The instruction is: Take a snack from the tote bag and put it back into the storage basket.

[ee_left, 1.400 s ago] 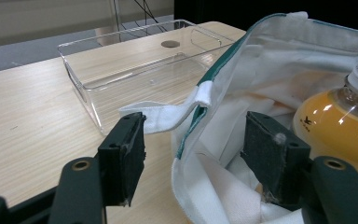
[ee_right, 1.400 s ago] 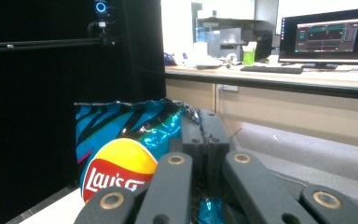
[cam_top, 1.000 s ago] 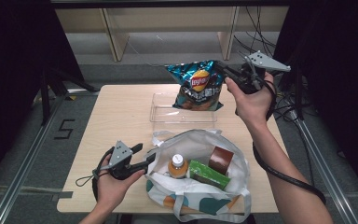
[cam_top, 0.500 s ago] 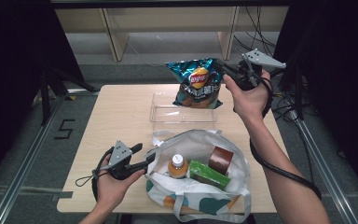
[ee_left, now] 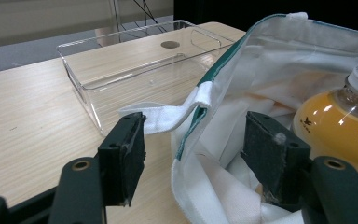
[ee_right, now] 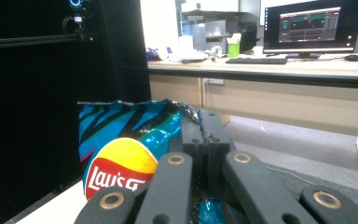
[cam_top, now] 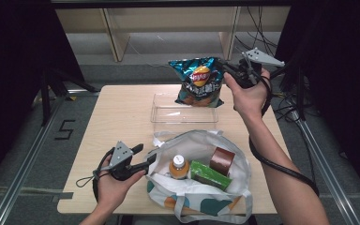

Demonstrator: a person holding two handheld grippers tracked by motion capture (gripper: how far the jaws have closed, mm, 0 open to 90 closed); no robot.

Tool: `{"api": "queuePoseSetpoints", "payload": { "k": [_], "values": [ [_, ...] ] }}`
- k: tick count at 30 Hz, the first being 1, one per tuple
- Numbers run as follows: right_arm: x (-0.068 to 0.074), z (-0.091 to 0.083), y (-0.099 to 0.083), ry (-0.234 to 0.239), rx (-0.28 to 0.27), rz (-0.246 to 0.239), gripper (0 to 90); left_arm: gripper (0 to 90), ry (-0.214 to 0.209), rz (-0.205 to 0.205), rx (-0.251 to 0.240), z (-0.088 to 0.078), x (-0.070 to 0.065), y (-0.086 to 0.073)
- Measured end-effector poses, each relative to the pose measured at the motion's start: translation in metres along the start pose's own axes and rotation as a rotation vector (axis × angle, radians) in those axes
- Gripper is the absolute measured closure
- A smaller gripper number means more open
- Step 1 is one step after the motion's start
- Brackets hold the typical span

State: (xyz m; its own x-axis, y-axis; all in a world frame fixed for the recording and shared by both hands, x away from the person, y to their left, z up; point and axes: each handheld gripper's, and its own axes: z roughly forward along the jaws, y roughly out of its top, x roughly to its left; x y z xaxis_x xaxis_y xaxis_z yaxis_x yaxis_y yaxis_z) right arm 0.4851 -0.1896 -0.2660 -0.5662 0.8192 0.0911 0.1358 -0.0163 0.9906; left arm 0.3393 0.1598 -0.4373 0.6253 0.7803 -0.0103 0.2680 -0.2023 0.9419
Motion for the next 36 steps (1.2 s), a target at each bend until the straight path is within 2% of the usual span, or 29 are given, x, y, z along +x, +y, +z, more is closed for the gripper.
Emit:
{"api": "queuePoseSetpoints", "payload": {
  "k": [2, 3, 4, 5, 8, 13, 14, 17, 21, 22, 23, 24, 25, 26, 29, 31, 33, 36],
  "values": [
    [-0.001, 0.001, -0.001, -0.003, 0.001, -0.008, 90.0, 38.1, -0.001, -0.001, -0.001, 0.000, 0.000, 0.000],
    [-0.001, 0.002, -0.001, 0.005, 0.003, -0.011, 90.0, 38.1, -0.006, -0.016, -0.003, 0.000, -0.001, -0.001],
    [-0.002, 0.002, -0.002, -0.007, 0.007, -0.012, 90.0, 38.1, -0.006, -0.014, -0.003, 0.000, 0.000, -0.001],
    [-0.002, 0.003, -0.003, -0.004, 0.007, -0.014, 90.0, 38.1, 0.000, 0.013, 0.001, 0.000, 0.001, 0.000],
    [-0.003, 0.006, -0.004, -0.007, 0.008, 0.000, 90.0, 38.1, 0.000, 0.017, -0.001, 0.000, 0.002, 0.001],
    [-0.004, 0.010, -0.005, -0.008, 0.011, 0.003, 90.0, 38.1, 0.000, 0.004, -0.001, 0.000, 0.001, 0.000],
    [-0.005, 0.010, -0.006, -0.017, 0.014, 0.001, 90.0, 38.1, -0.005, -0.012, -0.004, 0.000, 0.000, -0.001],
    [-0.006, 0.012, -0.006, -0.013, 0.017, -0.008, 90.0, 38.1, 0.000, 0.005, -0.002, 0.000, 0.001, 0.000],
    [-0.007, 0.016, -0.009, -0.019, 0.021, -0.002, 90.0, 38.1, 0.001, -0.003, -0.003, 0.000, 0.001, 0.000],
    [-0.008, 0.017, -0.009, -0.034, 0.021, -0.004, 90.0, 38.1, 0.001, -0.004, -0.003, 0.000, 0.001, 0.000],
    [-0.008, 0.017, -0.010, -0.018, 0.021, 0.000, 90.0, 38.1, 0.001, -0.003, -0.003, 0.000, 0.001, 0.000],
    [-0.009, 0.017, -0.011, -0.025, 0.026, -0.007, 90.0, 38.1, 0.001, -0.002, -0.003, 0.000, 0.001, 0.000],
    [-0.009, 0.017, -0.011, -0.025, 0.036, 0.006, 90.0, 38.1, 0.001, -0.003, -0.003, 0.000, 0.001, 0.000],
    [-0.010, 0.018, -0.012, -0.023, 0.035, -0.008, 90.0, 38.1, 0.001, -0.003, -0.003, 0.000, 0.001, 0.000],
    [-0.010, 0.020, -0.013, -0.026, 0.034, 0.012, 90.0, 38.1, 0.002, -0.002, -0.005, 0.000, 0.001, 0.000],
    [-0.012, 0.021, -0.014, -0.034, 0.040, -0.006, 90.0, 38.1, 0.000, 0.006, -0.002, 0.000, 0.001, 0.000],
    [-0.011, 0.022, -0.014, -0.027, 0.038, 0.016, 90.0, 38.1, -0.001, 0.006, -0.001, 0.000, 0.001, 0.000],
    [-0.013, 0.024, -0.015, -0.031, 0.042, 0.007, 90.0, 38.1, 0.001, -0.004, -0.002, 0.000, 0.000, 0.000]
  ]
}}
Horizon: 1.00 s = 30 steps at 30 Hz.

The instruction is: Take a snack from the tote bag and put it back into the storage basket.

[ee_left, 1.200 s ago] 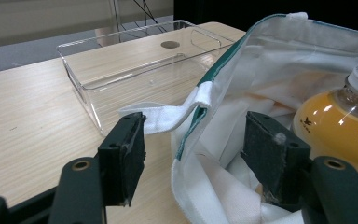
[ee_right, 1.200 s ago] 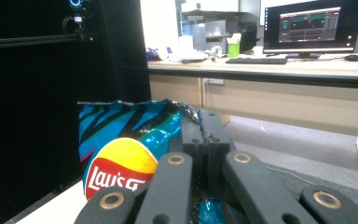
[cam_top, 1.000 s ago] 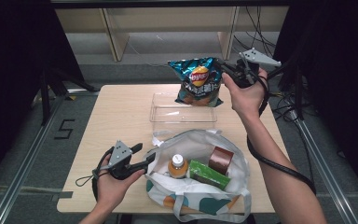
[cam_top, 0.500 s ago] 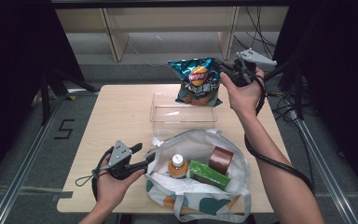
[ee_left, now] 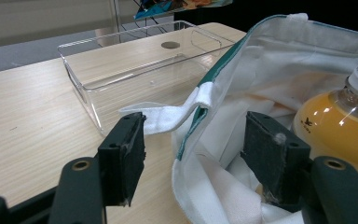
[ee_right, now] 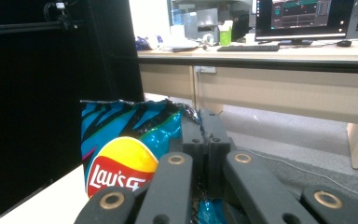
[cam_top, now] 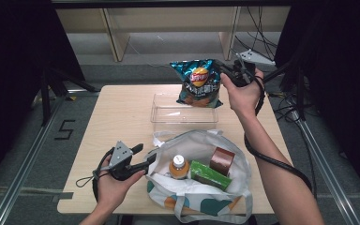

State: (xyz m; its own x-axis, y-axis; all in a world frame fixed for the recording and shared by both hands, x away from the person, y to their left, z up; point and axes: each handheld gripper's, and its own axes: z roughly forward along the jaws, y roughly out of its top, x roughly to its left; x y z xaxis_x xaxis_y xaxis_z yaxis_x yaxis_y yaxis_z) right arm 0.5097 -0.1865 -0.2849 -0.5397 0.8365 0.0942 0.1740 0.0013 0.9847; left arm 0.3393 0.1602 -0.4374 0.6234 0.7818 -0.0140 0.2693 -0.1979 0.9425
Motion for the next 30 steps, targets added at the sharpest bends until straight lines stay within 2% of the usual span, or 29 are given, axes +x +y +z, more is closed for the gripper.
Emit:
{"api": "queuePoseSetpoints", "payload": {
  "k": [2, 3, 6, 8, 12, 14, 15, 18, 24, 28, 30],
  "values": [
    [0.000, 0.002, -0.001, -0.001, 0.001, 0.008, 90.0, 38.1, -0.001, 0.008, 0.001, 0.000, 0.001, 0.000],
    [-0.001, 0.002, -0.002, -0.004, 0.003, 0.004, 90.0, 38.1, -0.008, -0.011, -0.004, 0.001, 0.000, -0.001],
    [0.000, 0.005, -0.003, -0.011, 0.007, 0.012, 90.0, 38.1, -0.002, 0.017, 0.000, 0.000, 0.001, 0.000],
    [-0.001, 0.007, -0.004, -0.008, 0.010, 0.015, 90.0, 38.1, 0.000, -0.001, -0.001, 0.000, 0.000, 0.000],
    [-0.003, 0.010, -0.006, -0.012, 0.012, 0.014, 90.0, 38.1, -0.003, 0.019, 0.000, 0.000, 0.001, 0.000],
    [-0.003, 0.011, -0.007, -0.013, 0.018, 0.031, 90.0, 38.1, -0.003, 0.003, -0.001, 0.000, 0.000, 0.000],
    [-0.004, 0.012, -0.008, -0.011, 0.016, 0.018, 90.0, 38.1, -0.003, 0.001, -0.002, 0.000, -0.001, 0.000],
    [-0.004, 0.014, -0.010, -0.016, 0.023, 0.028, 90.0, 38.1, -0.004, -0.005, -0.001, 0.000, -0.001, 0.000],
    [-0.007, 0.018, -0.012, -0.012, 0.025, 0.015, 90.0, 38.2, -0.004, -0.002, -0.002, 0.000, -0.001, 0.000],
    [-0.006, 0.019, -0.011, -0.016, 0.032, 0.042, 90.0, 38.1, -0.004, -0.002, -0.002, 0.000, -0.001, 0.000],
    [-0.007, 0.020, -0.011, -0.018, 0.030, 0.029, 90.0, 38.1, -0.004, -0.006, -0.002, 0.000, -0.002, 0.000]
  ]
}}
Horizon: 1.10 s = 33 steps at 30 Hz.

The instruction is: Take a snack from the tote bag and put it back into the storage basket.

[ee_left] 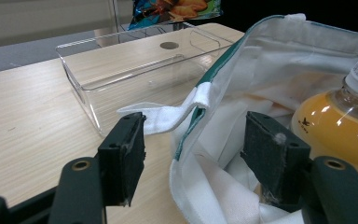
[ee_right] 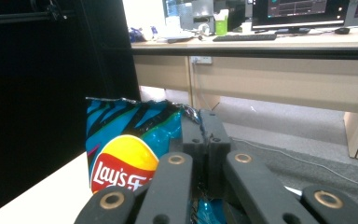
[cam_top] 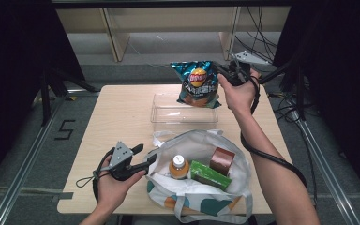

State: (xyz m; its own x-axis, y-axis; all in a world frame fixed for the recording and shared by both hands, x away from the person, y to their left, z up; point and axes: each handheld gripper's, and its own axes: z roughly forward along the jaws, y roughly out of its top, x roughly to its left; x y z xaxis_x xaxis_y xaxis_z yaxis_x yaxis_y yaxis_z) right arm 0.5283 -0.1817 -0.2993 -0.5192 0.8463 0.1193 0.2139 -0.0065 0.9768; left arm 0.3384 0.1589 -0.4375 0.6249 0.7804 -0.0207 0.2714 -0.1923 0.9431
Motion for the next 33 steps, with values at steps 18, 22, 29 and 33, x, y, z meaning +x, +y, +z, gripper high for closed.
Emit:
{"api": "queuePoseSetpoints", "payload": {
  "k": [18, 22, 29, 33],
  "values": [
    [-0.002, 0.011, -0.002, -0.007, 0.016, 0.015, 90.0, 38.1, 0.002, 0.000, -0.003, -0.001, 0.000, 0.000],
    [-0.003, 0.014, -0.002, -0.005, 0.018, 0.026, 90.0, 38.1, -0.005, -0.003, -0.011, -0.001, 0.000, 0.000],
    [-0.005, 0.018, -0.004, -0.015, 0.024, 0.025, 90.0, 38.1, 0.000, 0.002, -0.005, -0.001, 0.000, 0.001],
    [-0.007, 0.020, -0.006, -0.018, 0.036, 0.022, 90.0, 38.0, -0.004, -0.011, -0.010, -0.001, 0.000, 0.000]
  ]
}}
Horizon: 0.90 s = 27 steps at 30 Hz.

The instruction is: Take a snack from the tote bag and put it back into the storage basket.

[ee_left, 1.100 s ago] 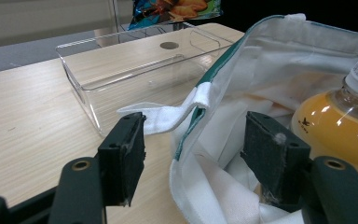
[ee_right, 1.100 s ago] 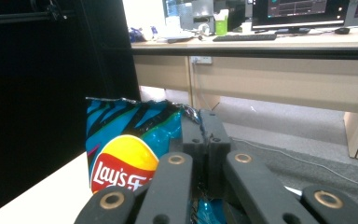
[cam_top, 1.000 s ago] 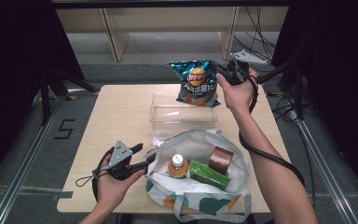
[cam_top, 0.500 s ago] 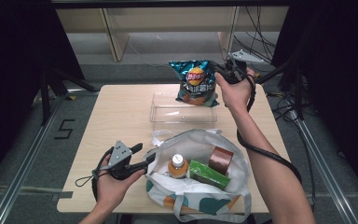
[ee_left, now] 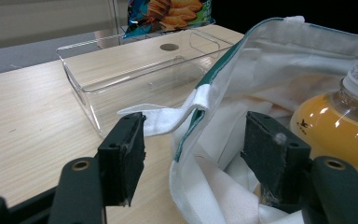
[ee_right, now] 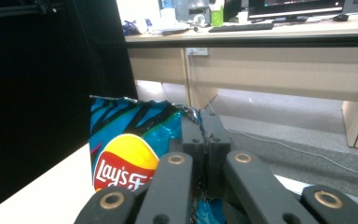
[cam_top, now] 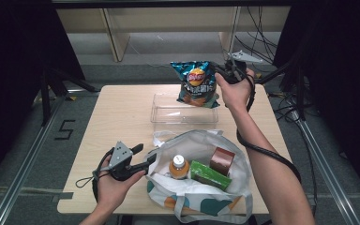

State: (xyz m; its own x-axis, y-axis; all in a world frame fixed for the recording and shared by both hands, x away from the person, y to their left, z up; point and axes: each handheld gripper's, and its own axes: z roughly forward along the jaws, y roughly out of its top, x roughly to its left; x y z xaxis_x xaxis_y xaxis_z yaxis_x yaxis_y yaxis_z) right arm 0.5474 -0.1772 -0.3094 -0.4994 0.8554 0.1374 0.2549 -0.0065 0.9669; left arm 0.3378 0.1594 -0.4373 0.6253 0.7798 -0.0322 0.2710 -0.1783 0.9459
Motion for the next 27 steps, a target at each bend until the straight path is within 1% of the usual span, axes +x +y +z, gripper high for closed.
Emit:
{"api": "queuePoseSetpoints", "payload": {
  "k": [1, 3, 4, 6, 7, 8, 9, 10, 11, 12, 13, 14, 15, 17, 18, 20, 21, 24, 25, 26, 27],
  "values": [
    [0.001, 0.000, -0.001, -0.004, 0.000, 0.012, 90.0, 38.1, 0.001, -0.002, -0.001, 0.000, 0.000, 0.000],
    [0.000, 0.001, 0.000, 0.000, 0.000, 0.008, 90.0, 38.1, 0.002, -0.005, -0.002, 0.000, 0.000, 0.000],
    [0.001, 0.001, -0.001, -0.003, 0.002, 0.017, 90.0, 38.1, 0.001, -0.002, -0.001, 0.000, 0.000, 0.000],
    [0.000, 0.003, -0.001, -0.001, -0.001, 0.015, 90.0, 38.0, 0.007, 0.016, 0.004, 0.000, 0.001, 0.001],
    [0.000, 0.004, -0.001, -0.001, -0.002, 0.017, 90.0, 38.1, 0.002, 0.007, -0.001, 0.000, 0.000, 0.000],
    [-0.001, 0.004, -0.001, -0.001, 0.004, 0.016, 90.0, 38.0, 0.005, 0.019, 0.003, 0.000, 0.001, 0.001],
    [-0.001, 0.004, -0.002, -0.002, 0.003, 0.016, 90.0, 38.0, 0.007, 0.017, 0.004, 0.000, 0.001, 0.001],
    [-0.001, 0.005, -0.002, 0.000, 0.006, 0.026, 90.0, 38.0, 0.007, 0.017, 0.005, 0.000, 0.001, 0.001],
    [-0.002, 0.006, -0.002, -0.002, 0.005, 0.013, 90.0, 38.0, 0.004, 0.007, 0.002, 0.000, 0.001, 0.000],
    [-0.002, 0.007, -0.003, 0.001, 0.002, 0.010, 90.0, 38.0, 0.001, -0.004, -0.001, 0.000, 0.000, 0.000],
    [-0.002, 0.007, -0.003, -0.002, 0.003, 0.008, 90.0, 38.0, 0.008, 0.018, 0.003, -0.001, 0.001, 0.001],
    [-0.002, 0.007, -0.003, -0.003, 0.007, 0.013, 90.0, 38.0, 0.007, 0.018, 0.002, -0.001, 0.001, 0.001],
    [-0.001, 0.008, -0.003, 0.001, 0.005, 0.014, 90.0, 38.0, 0.004, 0.008, 0.000, 0.000, 0.001, 0.000],
    [-0.002, 0.009, -0.003, 0.000, 0.007, 0.007, 90.0, 37.9, 0.008, 0.012, 0.005, 0.000, 0.001, 0.000],
    [-0.001, 0.010, -0.003, -0.005, 0.008, 0.010, 90.0, 38.0, 0.003, -0.002, -0.001, 0.000, 0.000, 0.000],
    [0.000, 0.010, -0.003, 0.000, 0.009, 0.024, 90.0, 38.0, 0.006, 0.012, 0.006, 0.000, 0.000, 0.000],
    [-0.001, 0.011, -0.003, 0.005, 0.011, 0.007, 90.0, 38.0, 0.006, 0.014, 0.006, 0.000, 0.000, 0.000],
    [-0.001, 0.012, -0.004, 0.003, 0.015, 0.005, 90.0, 38.0, 0.007, 0.010, 0.006, 0.000, 0.000, 0.000],
    [-0.001, 0.012, -0.004, 0.002, 0.014, 0.009, 90.0, 38.0, 0.002, -0.002, 0.000, 0.001, 0.000, -0.001],
    [0.000, 0.013, -0.004, 0.006, 0.016, 0.016, 90.0, 38.0, 0.002, -0.004, 0.001, 0.001, 0.000, -0.001],
    [0.000, 0.013, -0.004, 0.007, 0.019, 0.008, 90.0, 38.0, 0.003, -0.003, 0.001, 0.000, 0.000, 0.000]
  ]
}}
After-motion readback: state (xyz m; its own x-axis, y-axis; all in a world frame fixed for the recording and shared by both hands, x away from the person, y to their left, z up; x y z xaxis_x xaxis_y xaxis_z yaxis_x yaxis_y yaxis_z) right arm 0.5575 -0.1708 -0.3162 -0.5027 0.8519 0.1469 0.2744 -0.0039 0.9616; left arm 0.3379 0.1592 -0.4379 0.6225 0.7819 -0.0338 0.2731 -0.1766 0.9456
